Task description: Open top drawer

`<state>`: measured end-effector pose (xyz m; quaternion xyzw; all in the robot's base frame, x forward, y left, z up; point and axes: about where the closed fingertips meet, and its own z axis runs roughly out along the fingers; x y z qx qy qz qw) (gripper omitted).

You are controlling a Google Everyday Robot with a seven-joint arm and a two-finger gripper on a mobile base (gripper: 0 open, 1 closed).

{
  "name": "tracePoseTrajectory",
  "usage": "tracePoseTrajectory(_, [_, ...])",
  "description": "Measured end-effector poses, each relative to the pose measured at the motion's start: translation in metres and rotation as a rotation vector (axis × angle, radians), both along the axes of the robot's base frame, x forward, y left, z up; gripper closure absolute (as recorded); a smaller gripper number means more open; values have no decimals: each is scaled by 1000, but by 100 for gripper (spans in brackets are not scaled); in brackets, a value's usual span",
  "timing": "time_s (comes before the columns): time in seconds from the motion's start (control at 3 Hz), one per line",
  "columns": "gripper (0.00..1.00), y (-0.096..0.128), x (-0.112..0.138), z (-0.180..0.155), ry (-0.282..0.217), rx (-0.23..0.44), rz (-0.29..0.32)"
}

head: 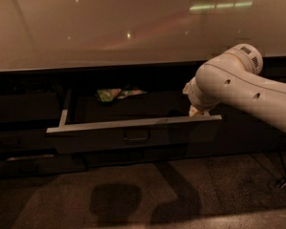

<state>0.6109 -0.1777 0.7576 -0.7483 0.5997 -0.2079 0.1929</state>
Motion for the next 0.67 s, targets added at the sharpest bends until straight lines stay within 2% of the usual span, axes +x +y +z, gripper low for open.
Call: tracePoseTrajectory(0.67, [88,0,0,0,0,0,0])
